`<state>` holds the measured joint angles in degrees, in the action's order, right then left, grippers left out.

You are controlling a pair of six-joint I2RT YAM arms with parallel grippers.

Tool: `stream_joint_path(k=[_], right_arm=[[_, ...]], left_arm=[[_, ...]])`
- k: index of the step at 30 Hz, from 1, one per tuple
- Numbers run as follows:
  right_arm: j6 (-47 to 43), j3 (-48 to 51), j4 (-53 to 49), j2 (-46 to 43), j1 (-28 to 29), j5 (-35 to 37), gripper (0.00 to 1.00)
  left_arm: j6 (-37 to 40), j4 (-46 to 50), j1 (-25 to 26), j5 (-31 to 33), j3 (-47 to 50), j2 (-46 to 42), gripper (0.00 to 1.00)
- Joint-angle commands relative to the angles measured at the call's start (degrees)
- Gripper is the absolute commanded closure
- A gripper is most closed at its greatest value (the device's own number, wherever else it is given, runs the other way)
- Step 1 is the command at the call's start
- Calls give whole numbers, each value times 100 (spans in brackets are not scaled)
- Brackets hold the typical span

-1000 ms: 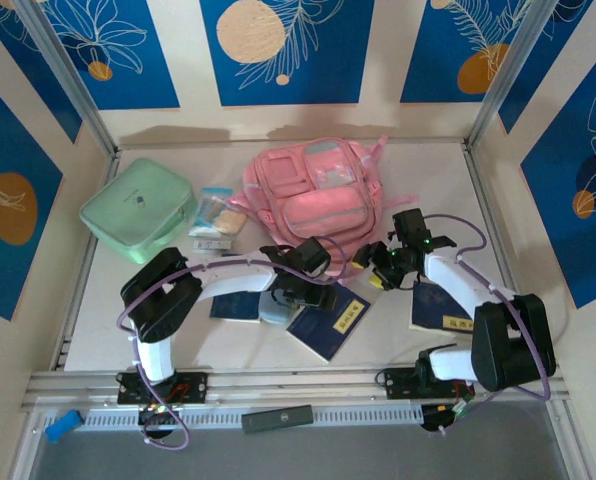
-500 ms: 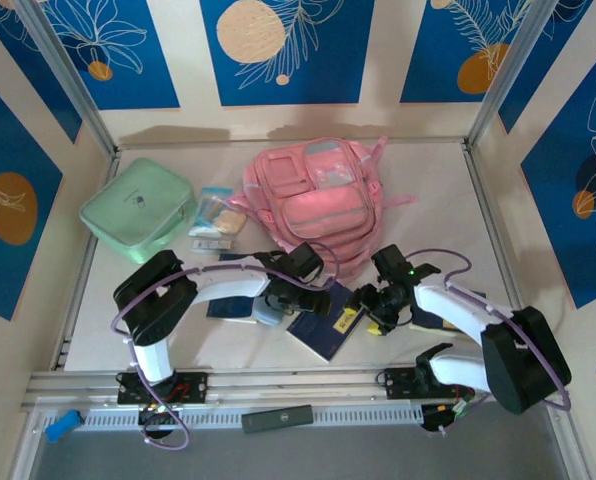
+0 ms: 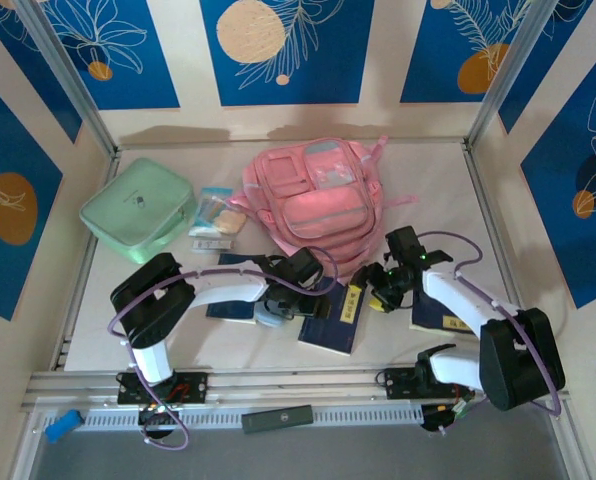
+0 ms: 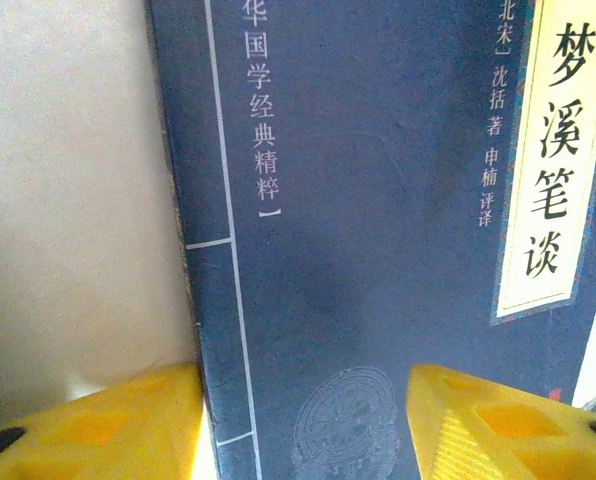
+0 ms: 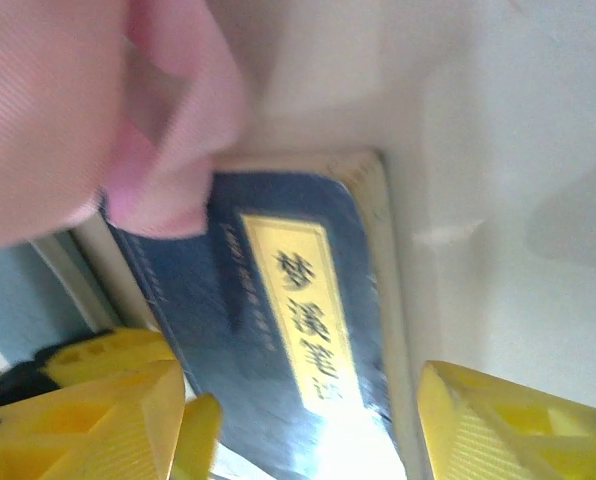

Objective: Pack the student bag

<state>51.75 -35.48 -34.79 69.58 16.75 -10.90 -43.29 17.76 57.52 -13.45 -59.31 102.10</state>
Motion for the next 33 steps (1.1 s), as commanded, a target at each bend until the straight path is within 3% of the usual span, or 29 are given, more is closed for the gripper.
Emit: stream_joint_path(k=[1,6,14,17,26,33], right_arm=[[-117,309,-676,-247,62,-56,34],[322,596,58,-199,636,-492,31],[292,416,656,52,882,-950,34],[327,471,856,-112,826,-1310,37],[-94,564,166,-889,346,-1411,51],[-312,654,148,-1135,276,-1795,56]], left_arm=[[-110,-39,119,-154,-13,112,45],[-148,-39,119,-122,-29,230,50],[-118,26,119,31,45,232,53],[-207,-155,119,-109,88,261,54],[-158,33,115,68,34,352,55],[-134,113,115,106,-52,451,56]])
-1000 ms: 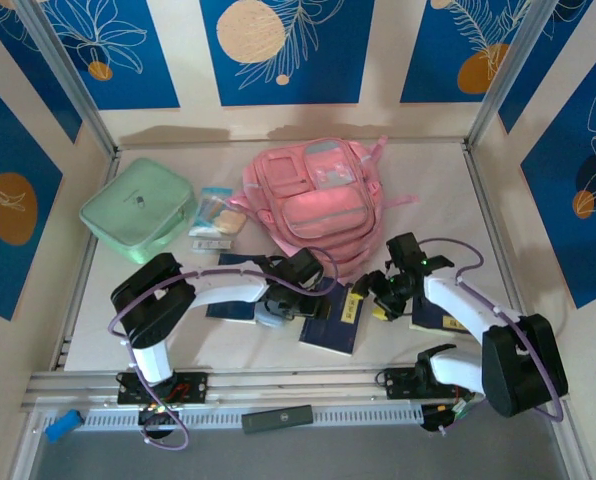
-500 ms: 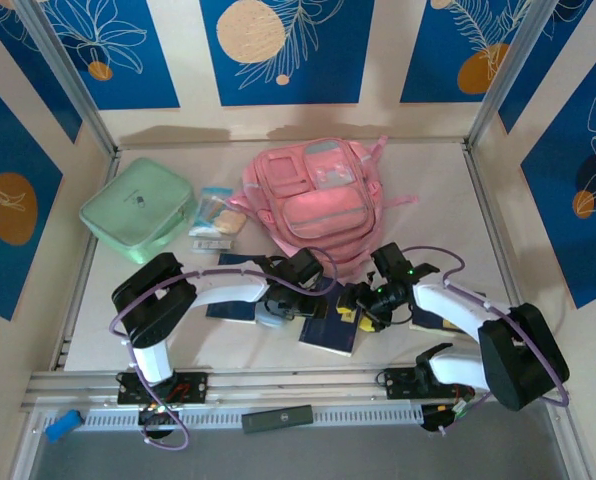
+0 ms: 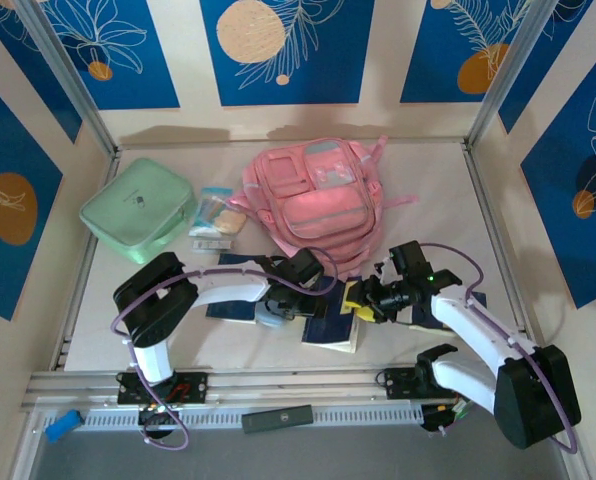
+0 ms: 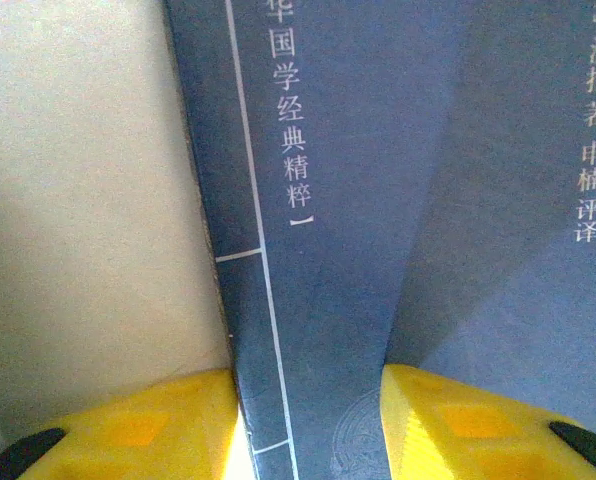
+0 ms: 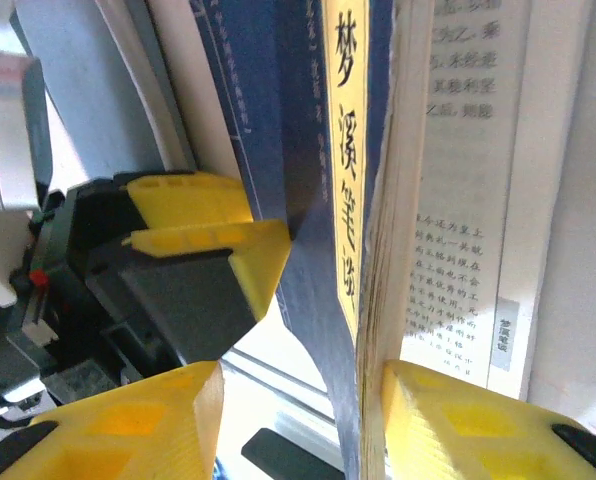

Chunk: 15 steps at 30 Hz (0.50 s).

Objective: Pack the student bag

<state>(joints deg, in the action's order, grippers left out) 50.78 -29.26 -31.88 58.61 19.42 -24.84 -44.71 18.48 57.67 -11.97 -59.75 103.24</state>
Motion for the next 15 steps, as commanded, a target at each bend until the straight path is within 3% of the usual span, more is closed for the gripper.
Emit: stream_joint_path(k=[1,5,8,11,15], right_arm=[[-275,5,-205,-19,30,-336,56],[-438,-153,-740,293,-4,423,57],[-381,-119,-501,559,78,516,57],[-439,-349,-769,976,188,1077,52],[-413,-394,-504,1479,450,1139,47]], left_arm=[[6,57,97,-47,-17,343,56],[-2,65,104,-36,-11,287,56],[-20,72,104,-25,-11,281,56],[-28,119,104,-4,-35,291,57],[-47,104,113,1,-37,276,59]])
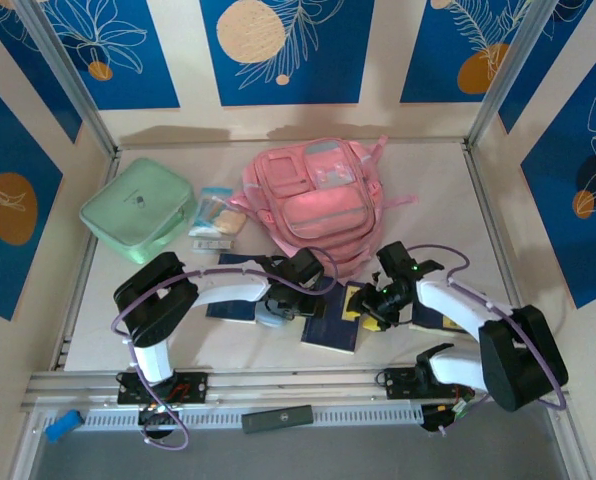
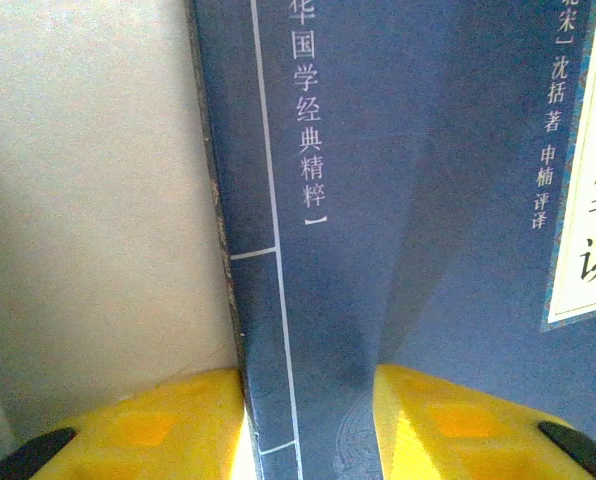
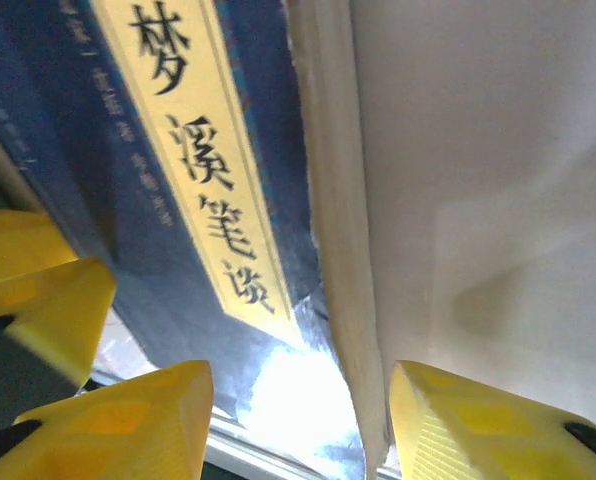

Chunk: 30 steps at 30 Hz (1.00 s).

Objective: Pack the student bag

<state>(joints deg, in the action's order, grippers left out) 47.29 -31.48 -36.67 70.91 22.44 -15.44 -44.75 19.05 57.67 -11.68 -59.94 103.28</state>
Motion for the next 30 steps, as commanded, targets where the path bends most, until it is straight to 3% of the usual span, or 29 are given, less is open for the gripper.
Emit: stream_joint_path(k=[1,7,16,20,30], right_arm=[[-75,-208,-25,368,193,221,47],[-5,-348,434,507,562,-336,48],[-156,-587,-451,-58,669,343,55],[-150,-426,-150,-215,682,48,59],[-131,-481,-458,-315,661,326,87]], left_arm=[[-38,50,109,-29,-11,265,59],[-47,58,113,-15,-12,312,61],[-6,247,113,192,-35,332,63],[-15,222,113,177,-25,341,63],[-25,269,115,182,-39,320,63]])
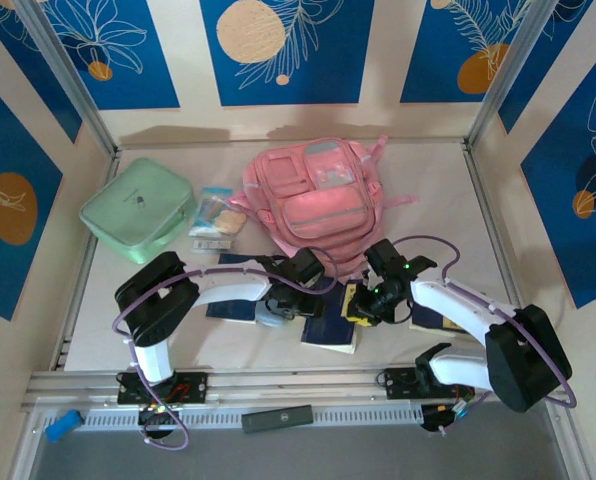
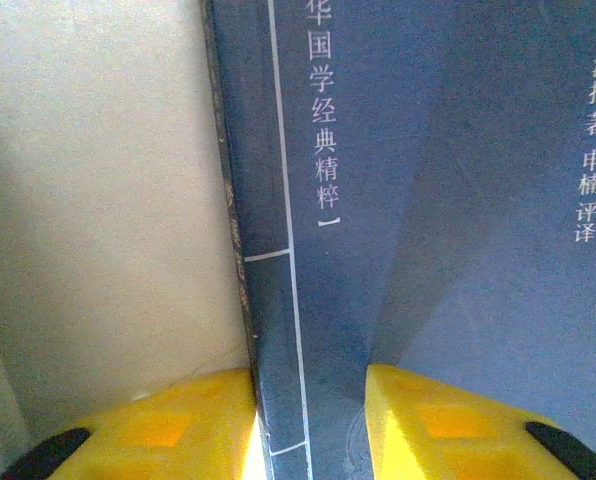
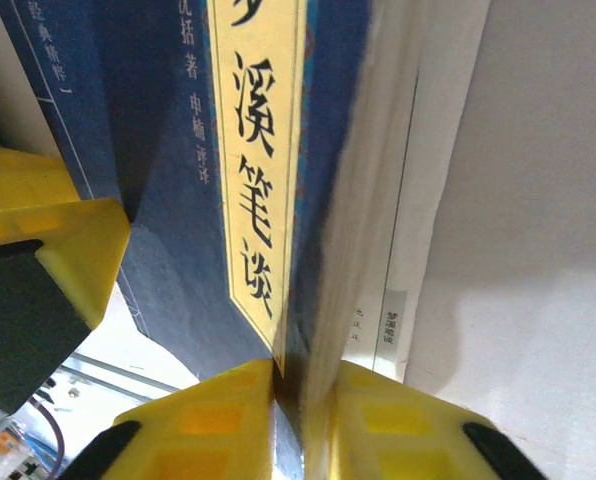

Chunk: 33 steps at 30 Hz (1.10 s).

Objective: Pack the student bag

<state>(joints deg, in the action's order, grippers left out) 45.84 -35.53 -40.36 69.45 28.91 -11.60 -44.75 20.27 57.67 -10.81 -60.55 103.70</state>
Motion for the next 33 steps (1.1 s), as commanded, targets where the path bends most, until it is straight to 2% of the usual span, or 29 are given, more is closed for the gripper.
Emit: stream_joint_path(k=[1,4,10,13,17,20,24,29,33], right_arm=[[36,-77,-135,-227,-2,-37,91],[143,-61,-317,-526,-117,72,100],[415,-341,-1378,-1534,-422,697,100],[548,-643,-1976,-2146,-608,884,100],[518,-1370,-2546,-2662,-736,973,100],[294,-1927,-2412,-2701,-762,615,100],[-147,-2581,-2080,-2208,-798,-147,100],[-460,-2905,-1144,-1731,-938,-1210,100],[-445,-3020,-497,-1274,-1092,-1846,100]], left_arm=[[-21,143,113,81,19,266,63],[-24,140,113,20,-44,195,62],[22,251,96,29,-148,-520,46],[165,373,22,51,-172,-1022,41],[378,341,-264,-321,-119,-1626,32],[582,190,-598,-756,-117,-1895,26],[764,-157,-1167,-1235,3,-2260,18],[631,-1336,-1952,-2031,503,-2778,11],[498,-2027,-2074,-2354,546,-2721,9]])
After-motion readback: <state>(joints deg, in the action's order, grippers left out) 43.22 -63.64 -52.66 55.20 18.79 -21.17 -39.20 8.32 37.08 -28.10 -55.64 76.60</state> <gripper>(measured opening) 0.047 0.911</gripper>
